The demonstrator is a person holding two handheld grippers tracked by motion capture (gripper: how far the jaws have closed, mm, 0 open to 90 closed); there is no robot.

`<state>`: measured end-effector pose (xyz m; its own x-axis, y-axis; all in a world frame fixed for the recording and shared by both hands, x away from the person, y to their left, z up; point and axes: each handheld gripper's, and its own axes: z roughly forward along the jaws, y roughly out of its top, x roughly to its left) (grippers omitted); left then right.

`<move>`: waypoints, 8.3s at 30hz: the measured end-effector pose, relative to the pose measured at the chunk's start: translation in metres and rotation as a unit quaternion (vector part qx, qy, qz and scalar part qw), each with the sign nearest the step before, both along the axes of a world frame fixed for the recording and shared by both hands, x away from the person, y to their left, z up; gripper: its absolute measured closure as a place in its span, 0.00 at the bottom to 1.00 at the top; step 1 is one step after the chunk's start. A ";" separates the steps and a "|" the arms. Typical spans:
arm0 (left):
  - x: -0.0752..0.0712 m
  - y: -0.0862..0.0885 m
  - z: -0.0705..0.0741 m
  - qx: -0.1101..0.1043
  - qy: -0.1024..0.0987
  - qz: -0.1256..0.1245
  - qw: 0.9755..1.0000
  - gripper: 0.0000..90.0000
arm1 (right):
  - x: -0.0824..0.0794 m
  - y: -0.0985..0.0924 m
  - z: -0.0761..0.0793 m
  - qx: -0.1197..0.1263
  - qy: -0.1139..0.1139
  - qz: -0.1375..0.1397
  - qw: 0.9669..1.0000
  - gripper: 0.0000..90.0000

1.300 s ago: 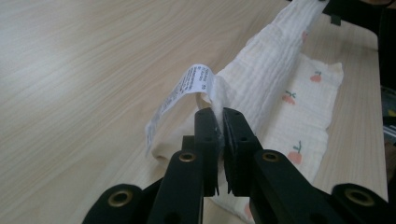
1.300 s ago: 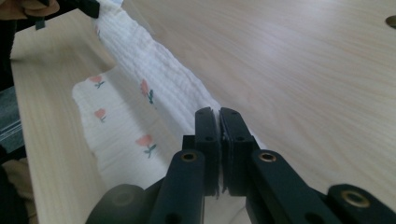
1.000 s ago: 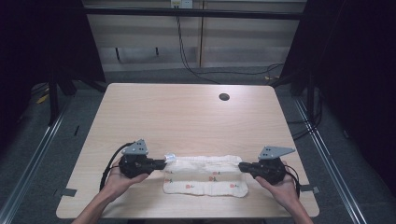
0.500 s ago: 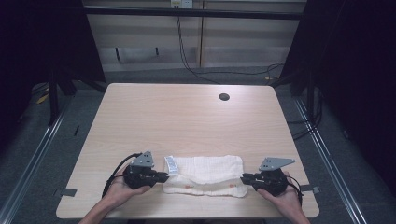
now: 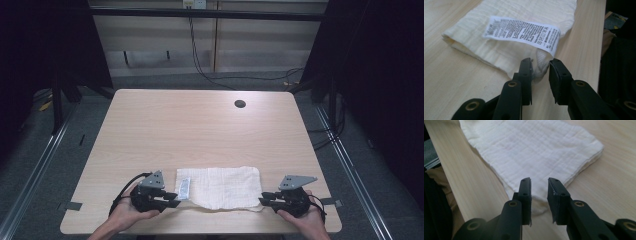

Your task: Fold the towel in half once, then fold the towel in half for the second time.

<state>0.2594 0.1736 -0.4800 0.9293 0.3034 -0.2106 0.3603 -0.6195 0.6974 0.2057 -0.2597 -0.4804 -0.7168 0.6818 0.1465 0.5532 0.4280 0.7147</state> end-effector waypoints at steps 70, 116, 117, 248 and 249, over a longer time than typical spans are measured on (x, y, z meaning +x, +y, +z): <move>0.070 -0.009 -0.005 -0.027 0.007 0.096 0.995 0.55 | 0.085 0.023 0.009 0.015 -0.020 -0.058 0.998 0.65; 0.099 -0.026 0.013 -0.019 -0.017 0.114 0.993 0.54 | 0.047 0.206 -0.002 0.004 0.028 0.184 0.982 0.59; 0.099 -0.026 0.013 -0.020 -0.016 0.112 0.993 0.54 | 0.047 0.206 -0.005 0.000 0.028 0.184 0.983 0.58; 0.092 0.026 0.041 -0.046 0.022 0.112 0.992 0.93 | 0.062 0.234 0.044 0.086 -0.020 0.166 0.982 0.95; 0.092 0.026 0.041 -0.046 0.022 0.112 0.992 0.93 | 0.062 0.234 0.044 0.086 -0.020 0.166 0.982 0.95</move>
